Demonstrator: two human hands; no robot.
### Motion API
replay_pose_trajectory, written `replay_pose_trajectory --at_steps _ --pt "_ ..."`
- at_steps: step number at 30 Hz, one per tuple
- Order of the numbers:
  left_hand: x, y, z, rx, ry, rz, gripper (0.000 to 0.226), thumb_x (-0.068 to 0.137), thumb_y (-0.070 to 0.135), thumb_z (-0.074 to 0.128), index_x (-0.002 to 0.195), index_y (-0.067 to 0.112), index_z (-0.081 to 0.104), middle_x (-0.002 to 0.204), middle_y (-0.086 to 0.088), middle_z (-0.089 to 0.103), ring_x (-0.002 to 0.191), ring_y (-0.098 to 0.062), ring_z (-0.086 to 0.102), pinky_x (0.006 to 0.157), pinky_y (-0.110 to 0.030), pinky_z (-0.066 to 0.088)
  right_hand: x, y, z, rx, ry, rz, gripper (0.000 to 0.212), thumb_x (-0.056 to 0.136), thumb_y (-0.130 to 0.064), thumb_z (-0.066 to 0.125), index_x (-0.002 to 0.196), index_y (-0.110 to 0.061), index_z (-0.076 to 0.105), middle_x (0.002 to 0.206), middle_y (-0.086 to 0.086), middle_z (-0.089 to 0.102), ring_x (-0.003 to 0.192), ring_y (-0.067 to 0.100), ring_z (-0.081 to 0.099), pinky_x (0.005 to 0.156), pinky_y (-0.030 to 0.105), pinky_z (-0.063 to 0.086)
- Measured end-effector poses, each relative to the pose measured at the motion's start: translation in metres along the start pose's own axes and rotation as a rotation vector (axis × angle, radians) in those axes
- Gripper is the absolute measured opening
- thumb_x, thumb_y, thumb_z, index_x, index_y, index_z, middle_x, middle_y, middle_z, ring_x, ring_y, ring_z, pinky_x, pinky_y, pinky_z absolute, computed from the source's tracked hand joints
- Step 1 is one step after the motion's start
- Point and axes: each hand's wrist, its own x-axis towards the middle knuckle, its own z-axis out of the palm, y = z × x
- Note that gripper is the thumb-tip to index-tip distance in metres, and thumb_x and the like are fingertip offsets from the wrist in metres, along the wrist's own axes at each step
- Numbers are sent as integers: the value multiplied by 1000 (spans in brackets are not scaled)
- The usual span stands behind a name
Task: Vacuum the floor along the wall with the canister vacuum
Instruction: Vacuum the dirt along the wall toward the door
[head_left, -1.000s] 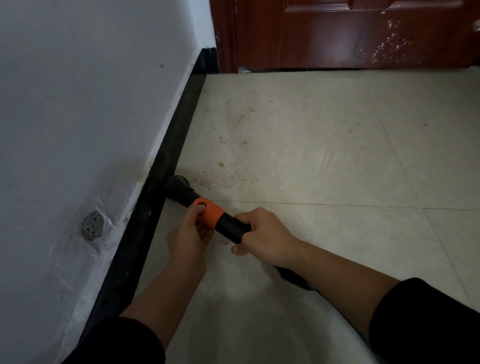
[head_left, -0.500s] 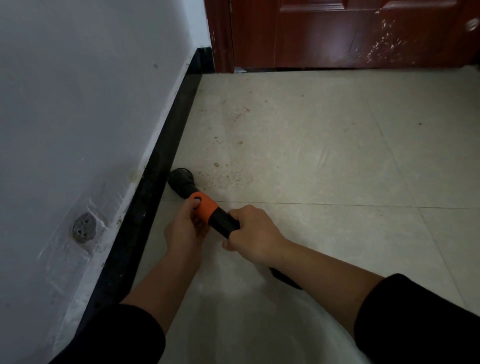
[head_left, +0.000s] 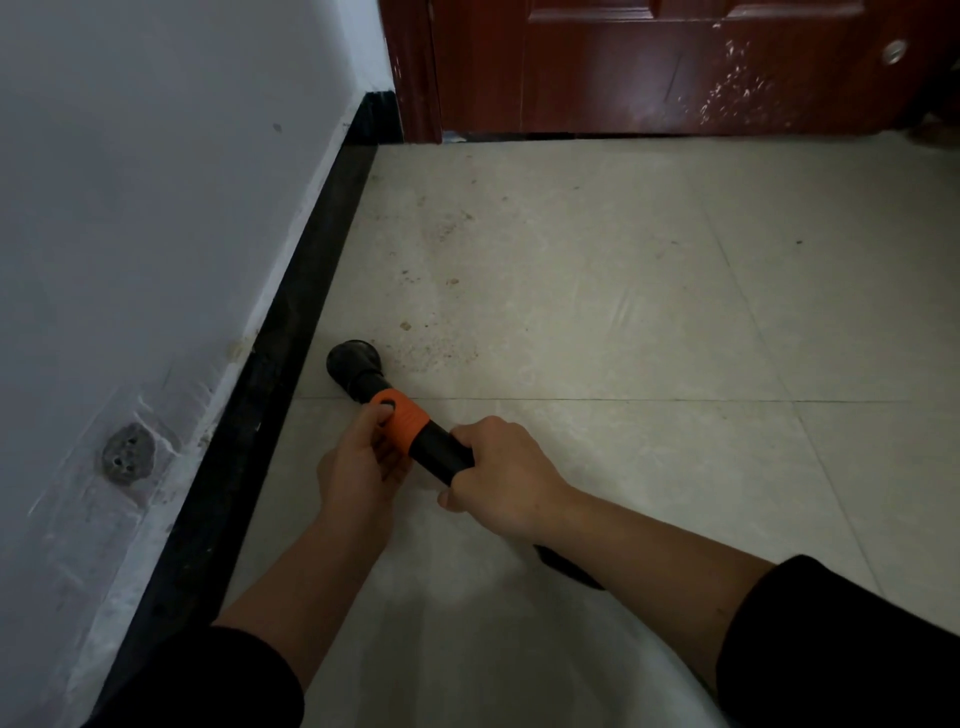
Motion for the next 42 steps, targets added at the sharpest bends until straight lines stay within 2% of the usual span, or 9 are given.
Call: replay_pose_trajectory --at_steps 6,22,27,30,34,42 --pt "-5 -5 3 12 -13 -6 24 87 19 63 109 8 63 92 -6 64 83 -17 62 69 -28 50 -6 5 -4 3 6 5 10 76 -5 68 82 -8 60 74 8 58 68 22 58 52 23 41" --pt "-14 -16 20 21 -66 -30 28 87 18 63 113 7 62 91 -5 63 82 -17 61 69 -27 50 -20 19 -18 -29 64 6 13 78 -6 67 89 -1 65 81 16 64 76 32 65 61 32 51" --pt "-19 -22 27 26 -81 -39 23 86 18 63 107 8 62 86 -3 62 77 -15 60 66 -26 48 -28 24 -23 -30 61 16 10 80 -9 68 83 -10 58 72 6 56 69 24 59 55 25 42" --pt "-21 -25 33 27 -83 -50 17 87 17 63 101 9 62 83 -4 62 74 -14 59 65 -26 48 -32 28 -27 -26 70 22 10 80 -10 68 84 -10 58 70 4 55 68 24 58 55 25 42" --pt "-24 -28 39 32 -100 -53 17 88 18 63 102 9 62 85 -4 62 76 -15 60 66 -26 48 -35 33 -32 -27 80 30 11 79 -8 67 80 -11 57 69 5 54 67 23 57 56 25 42" --pt "-32 -35 54 29 -109 -85 16 87 17 64 101 9 63 88 -6 64 78 -16 62 66 -26 50 -41 44 -40 -58 119 49 9 77 -6 67 84 -6 62 69 7 56 63 23 56 54 25 41"
